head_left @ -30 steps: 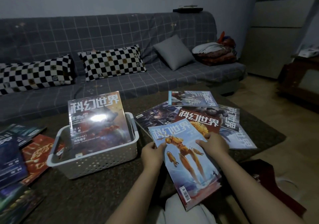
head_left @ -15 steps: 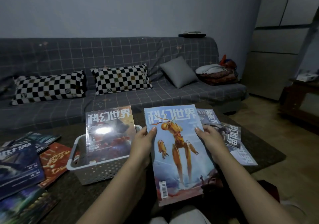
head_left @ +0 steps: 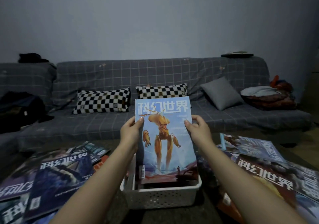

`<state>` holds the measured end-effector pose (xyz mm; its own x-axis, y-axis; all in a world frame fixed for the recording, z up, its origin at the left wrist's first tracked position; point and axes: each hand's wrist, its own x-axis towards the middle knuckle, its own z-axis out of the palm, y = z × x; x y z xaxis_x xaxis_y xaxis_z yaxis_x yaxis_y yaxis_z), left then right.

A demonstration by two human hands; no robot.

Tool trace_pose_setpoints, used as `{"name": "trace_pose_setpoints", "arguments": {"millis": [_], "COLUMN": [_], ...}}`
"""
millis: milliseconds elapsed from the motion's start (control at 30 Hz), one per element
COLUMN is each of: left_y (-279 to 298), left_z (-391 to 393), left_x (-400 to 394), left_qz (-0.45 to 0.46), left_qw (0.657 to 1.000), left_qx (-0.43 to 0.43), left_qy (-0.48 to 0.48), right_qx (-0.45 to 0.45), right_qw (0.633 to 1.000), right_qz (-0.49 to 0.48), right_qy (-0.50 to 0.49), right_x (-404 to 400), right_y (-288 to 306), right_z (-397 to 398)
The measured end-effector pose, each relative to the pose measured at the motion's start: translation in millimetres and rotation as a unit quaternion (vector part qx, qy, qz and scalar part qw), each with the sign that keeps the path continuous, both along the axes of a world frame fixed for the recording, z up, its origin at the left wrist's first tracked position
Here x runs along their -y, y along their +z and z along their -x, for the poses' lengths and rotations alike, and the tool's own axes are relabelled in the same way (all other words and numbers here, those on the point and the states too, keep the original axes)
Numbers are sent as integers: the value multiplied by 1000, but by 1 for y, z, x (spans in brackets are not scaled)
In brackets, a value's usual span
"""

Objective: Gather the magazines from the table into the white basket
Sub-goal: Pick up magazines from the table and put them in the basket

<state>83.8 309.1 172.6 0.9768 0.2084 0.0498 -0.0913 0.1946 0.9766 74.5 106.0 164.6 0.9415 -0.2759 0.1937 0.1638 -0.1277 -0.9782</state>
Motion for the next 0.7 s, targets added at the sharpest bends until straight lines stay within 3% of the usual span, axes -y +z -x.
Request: {"name": "trace_pose_setpoints", "arguments": {"millis": [267, 467, 700], "left_y": [-52, -88, -104], "left_z": [-40, -42, -48], "left_x": [-29, -26, -22], "left_qz": [-49, -136, -197], "left_qw": [997, 987, 978], "left_qx": [-37, -54, -27], "left_qy": [42, 66, 61], "right_qx": [-38, -88, -74], "right_qw": [998, 970, 981], "right_qz": [45, 203, 128], "right_qy": [-26, -100, -128], "right_x": [-33, -22, -11], "right_y": [-44, -79, -100], "right_z": [-46, -47, -45]}}
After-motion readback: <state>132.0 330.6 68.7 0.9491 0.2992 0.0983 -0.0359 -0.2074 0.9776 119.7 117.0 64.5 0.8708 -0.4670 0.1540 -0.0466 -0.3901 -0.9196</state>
